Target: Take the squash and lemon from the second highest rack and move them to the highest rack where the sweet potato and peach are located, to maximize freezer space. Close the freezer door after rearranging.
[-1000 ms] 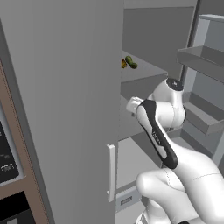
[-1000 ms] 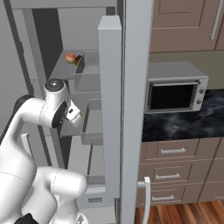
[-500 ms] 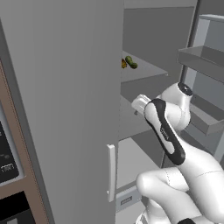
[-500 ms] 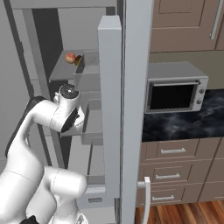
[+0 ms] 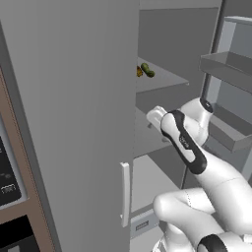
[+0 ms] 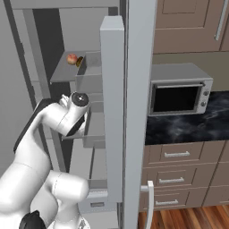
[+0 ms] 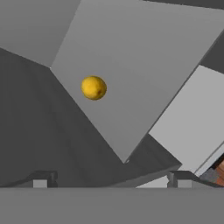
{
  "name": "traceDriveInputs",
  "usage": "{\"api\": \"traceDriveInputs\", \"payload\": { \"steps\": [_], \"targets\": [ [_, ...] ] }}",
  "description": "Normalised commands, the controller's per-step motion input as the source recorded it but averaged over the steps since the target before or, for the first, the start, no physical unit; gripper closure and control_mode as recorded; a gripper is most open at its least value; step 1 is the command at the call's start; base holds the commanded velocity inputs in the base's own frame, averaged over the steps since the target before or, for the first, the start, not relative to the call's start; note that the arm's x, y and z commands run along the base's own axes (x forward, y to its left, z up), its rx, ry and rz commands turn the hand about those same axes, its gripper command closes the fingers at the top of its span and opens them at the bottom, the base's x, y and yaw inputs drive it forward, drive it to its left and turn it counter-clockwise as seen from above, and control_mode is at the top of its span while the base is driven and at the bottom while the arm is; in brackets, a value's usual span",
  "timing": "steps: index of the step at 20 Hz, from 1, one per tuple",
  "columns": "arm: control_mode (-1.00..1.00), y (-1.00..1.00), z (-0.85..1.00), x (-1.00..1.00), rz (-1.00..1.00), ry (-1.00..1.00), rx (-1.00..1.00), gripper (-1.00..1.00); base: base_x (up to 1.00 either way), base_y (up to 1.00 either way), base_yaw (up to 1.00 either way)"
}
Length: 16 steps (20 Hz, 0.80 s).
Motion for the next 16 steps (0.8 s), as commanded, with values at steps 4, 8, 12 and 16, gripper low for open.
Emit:
{"api": "traceDriveInputs", "payload": {
  "steps": [4, 8, 12, 16],
  "targets": [
    [-1.00, 0.06, -0.04, 0.23, 0.00, 0.10, 0.02, -1.00, 0.00, 0.00, 0.00],
    [-1.00, 0.16, -0.10, 0.24, 0.00, 0.15, 0.00, -1.00, 0.00, 0.00, 0.00],
    [-1.00, 0.18, -0.07, 0.22, 0.00, 0.20, 0.00, -1.00, 0.00, 0.00, 0.00],
    [-1.00, 0.04, 0.00, 0.09, 0.00, 0.02, 0.00, -1.00, 0.00, 0.00, 0.00]
  ]
}}
